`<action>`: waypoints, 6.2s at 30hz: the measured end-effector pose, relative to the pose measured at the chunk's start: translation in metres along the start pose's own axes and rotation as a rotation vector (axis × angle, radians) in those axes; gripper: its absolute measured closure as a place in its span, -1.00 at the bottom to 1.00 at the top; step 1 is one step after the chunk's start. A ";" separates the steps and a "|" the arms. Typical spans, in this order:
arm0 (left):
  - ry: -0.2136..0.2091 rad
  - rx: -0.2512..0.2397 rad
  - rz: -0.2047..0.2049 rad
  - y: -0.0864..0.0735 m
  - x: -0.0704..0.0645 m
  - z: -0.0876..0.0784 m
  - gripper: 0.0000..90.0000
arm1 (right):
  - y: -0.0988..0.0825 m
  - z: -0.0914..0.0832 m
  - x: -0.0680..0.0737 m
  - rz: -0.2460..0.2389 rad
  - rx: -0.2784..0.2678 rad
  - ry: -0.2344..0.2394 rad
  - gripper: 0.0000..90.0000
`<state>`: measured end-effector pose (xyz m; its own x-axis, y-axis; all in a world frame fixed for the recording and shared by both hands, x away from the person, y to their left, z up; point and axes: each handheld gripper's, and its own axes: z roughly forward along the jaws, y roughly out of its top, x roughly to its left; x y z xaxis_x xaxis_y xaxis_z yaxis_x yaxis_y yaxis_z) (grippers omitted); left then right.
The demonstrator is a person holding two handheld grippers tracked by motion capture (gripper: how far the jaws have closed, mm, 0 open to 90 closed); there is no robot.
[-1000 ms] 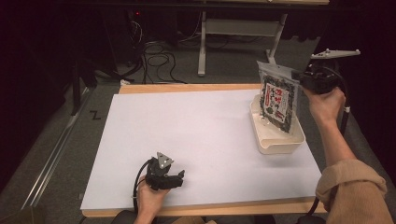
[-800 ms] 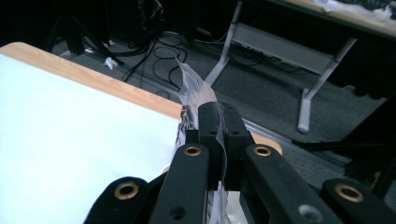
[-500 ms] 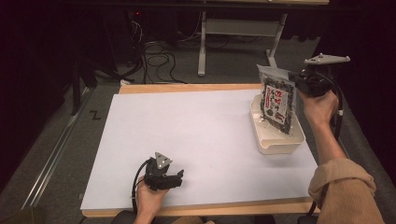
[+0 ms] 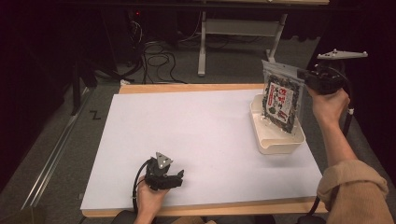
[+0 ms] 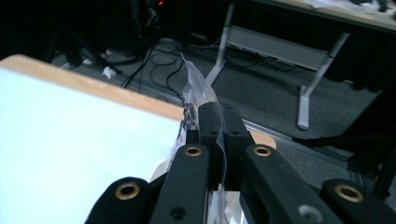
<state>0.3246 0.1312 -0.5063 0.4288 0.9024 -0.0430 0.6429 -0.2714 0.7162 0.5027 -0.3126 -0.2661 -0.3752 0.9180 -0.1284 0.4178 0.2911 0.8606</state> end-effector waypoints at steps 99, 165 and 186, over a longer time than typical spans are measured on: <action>-0.029 0.013 0.012 0.003 -0.001 0.004 -0.48 | -0.096 -0.042 -0.034 0.194 -0.081 0.056 -0.03; -0.005 -0.002 -0.003 0.003 0.001 0.001 -0.51 | -0.144 -0.072 0.056 0.015 -0.090 0.249 -0.03; -0.022 -0.009 0.010 0.004 -0.001 0.001 -0.53 | -0.159 -0.069 0.068 0.056 -0.099 0.305 -0.07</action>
<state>0.3272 0.1294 -0.5039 0.4489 0.8921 -0.0514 0.6328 -0.2767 0.7232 0.3537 -0.3152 -0.3779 -0.5911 0.8043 0.0610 0.3680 0.2016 0.9077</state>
